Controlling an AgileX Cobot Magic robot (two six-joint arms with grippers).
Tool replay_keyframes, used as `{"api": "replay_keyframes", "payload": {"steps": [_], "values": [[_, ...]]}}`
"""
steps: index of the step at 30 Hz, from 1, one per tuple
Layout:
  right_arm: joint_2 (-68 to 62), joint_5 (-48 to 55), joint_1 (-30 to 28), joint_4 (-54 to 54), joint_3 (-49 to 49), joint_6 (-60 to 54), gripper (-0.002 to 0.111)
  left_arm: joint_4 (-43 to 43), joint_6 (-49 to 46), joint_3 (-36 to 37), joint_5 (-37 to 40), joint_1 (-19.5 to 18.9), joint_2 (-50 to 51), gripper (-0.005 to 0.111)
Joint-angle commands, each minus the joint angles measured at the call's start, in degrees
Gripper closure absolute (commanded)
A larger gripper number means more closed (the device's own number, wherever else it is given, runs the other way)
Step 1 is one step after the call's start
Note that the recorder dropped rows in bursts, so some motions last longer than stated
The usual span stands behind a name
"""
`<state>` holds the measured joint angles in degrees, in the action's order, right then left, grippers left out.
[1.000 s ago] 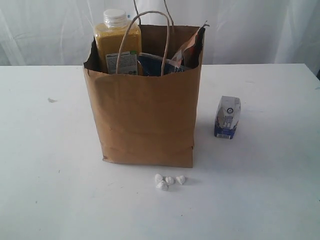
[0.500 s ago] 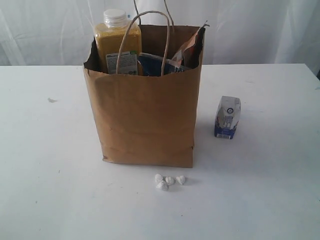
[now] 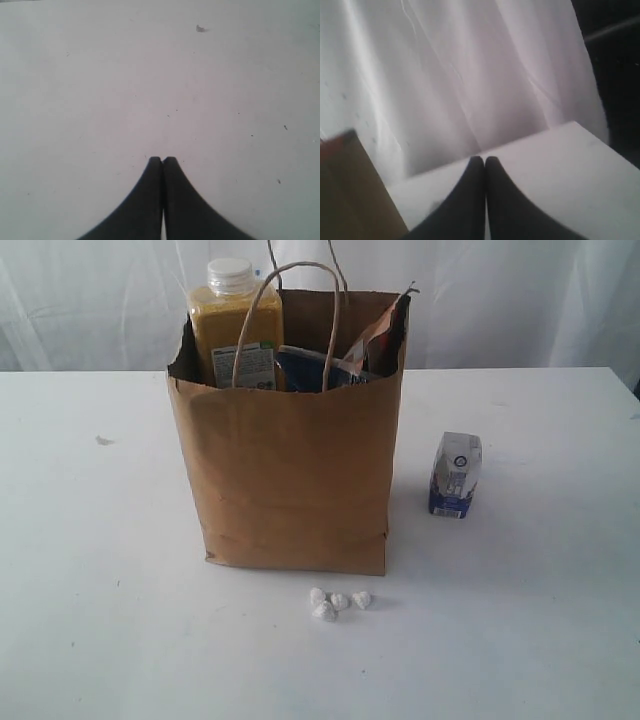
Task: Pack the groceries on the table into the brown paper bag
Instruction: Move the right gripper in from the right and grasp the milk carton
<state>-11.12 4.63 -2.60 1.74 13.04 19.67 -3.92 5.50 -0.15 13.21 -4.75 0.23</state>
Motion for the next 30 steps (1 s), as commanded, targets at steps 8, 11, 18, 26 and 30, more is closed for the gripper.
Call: {"api": "replay_keyframes", "payload": {"steps": [8,11,18,26,30], "values": [[-34.4,21.6,0.6,-1.1,22.0,-23.7,0.108,0.6,0.6,0.1,-0.4,0.4,-0.2,0.107],[-42.6,29.7,3.0,-2.2,30.3,-25.1,0.108,0.6,0.6,0.1,-0.4,0.4,-0.2,0.107],[-58.1,40.1,11.1,-0.3,46.8,-25.5,0.108,0.6,0.6,0.1,-0.4,0.4,-0.2,0.107],[-71.6,32.8,15.2,-0.6,56.5,-25.5,0.108,0.6,0.6,0.1,-0.4,0.4,-0.2,0.107],[-74.6,26.8,15.2,-0.8,56.7,-25.5,0.108,0.6,0.6,0.1,-0.4,0.4,-0.2,0.107]]}}
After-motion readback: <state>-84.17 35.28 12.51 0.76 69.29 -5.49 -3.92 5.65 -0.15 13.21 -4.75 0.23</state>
